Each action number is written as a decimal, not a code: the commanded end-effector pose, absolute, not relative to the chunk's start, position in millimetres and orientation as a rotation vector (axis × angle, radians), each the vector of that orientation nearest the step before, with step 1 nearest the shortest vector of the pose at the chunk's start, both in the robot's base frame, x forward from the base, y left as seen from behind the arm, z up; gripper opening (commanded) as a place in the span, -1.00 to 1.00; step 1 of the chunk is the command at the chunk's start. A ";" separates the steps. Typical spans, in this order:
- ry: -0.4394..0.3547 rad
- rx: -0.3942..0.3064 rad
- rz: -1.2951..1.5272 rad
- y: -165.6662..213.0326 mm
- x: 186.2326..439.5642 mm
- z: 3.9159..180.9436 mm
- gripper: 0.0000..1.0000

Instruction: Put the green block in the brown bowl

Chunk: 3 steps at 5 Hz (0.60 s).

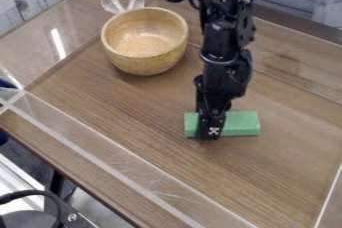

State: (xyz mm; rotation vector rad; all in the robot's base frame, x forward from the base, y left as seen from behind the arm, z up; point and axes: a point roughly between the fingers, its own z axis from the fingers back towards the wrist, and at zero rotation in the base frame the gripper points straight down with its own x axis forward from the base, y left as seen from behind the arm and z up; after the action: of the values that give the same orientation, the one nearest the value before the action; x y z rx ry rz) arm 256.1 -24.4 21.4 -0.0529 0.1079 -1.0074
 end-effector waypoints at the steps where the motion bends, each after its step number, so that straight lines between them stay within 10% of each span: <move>1: 0.067 -0.038 -0.997 -23.7 263.7 26.8 -1.00; 3: 0.055 -0.036 -0.982 -22.8 264.5 23.5 -1.00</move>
State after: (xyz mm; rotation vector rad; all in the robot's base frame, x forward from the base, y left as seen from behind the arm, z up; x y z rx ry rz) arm 259.5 -24.7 20.0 -0.0466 0.0826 -0.9915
